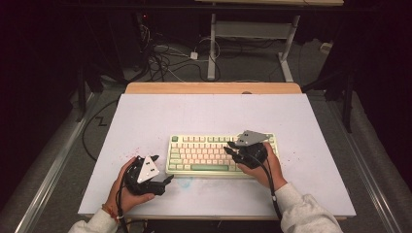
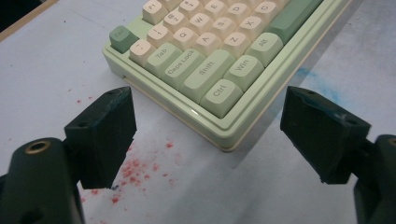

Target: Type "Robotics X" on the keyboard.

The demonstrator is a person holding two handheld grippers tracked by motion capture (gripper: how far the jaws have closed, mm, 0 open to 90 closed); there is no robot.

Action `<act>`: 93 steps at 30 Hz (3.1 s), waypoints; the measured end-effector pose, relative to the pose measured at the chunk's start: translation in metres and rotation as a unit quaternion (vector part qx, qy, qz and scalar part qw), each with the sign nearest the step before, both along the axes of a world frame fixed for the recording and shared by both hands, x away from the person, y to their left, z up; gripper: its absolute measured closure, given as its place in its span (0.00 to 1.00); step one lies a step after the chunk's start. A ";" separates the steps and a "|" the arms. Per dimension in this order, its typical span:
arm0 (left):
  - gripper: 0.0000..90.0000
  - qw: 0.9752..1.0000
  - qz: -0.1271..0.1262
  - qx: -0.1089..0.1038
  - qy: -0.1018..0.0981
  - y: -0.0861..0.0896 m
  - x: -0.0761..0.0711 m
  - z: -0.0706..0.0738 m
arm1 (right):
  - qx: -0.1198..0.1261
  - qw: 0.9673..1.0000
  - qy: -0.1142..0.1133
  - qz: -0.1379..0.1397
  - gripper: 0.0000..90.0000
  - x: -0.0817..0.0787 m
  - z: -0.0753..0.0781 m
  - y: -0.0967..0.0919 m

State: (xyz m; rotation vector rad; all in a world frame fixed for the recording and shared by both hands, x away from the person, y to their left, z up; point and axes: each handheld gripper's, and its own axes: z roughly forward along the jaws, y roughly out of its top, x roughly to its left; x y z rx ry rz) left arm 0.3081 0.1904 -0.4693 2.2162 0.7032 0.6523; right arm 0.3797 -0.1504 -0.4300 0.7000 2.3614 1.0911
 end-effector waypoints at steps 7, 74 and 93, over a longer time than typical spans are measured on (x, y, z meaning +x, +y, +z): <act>0.19 1.000 -0.001 0.000 0.001 -0.001 0.000 0.001 | 0.026 0.999 -0.028 -0.008 0.54 -0.011 0.009 -0.010; 0.97 0.988 -0.113 0.060 0.091 -0.108 0.047 0.046 | -0.001 0.993 -0.090 -0.071 0.26 -0.098 -0.008 -0.092; 0.97 0.983 -0.115 0.087 0.111 -0.137 0.068 0.032 | -0.009 0.994 -0.083 -0.067 0.26 -0.096 -0.013 -0.092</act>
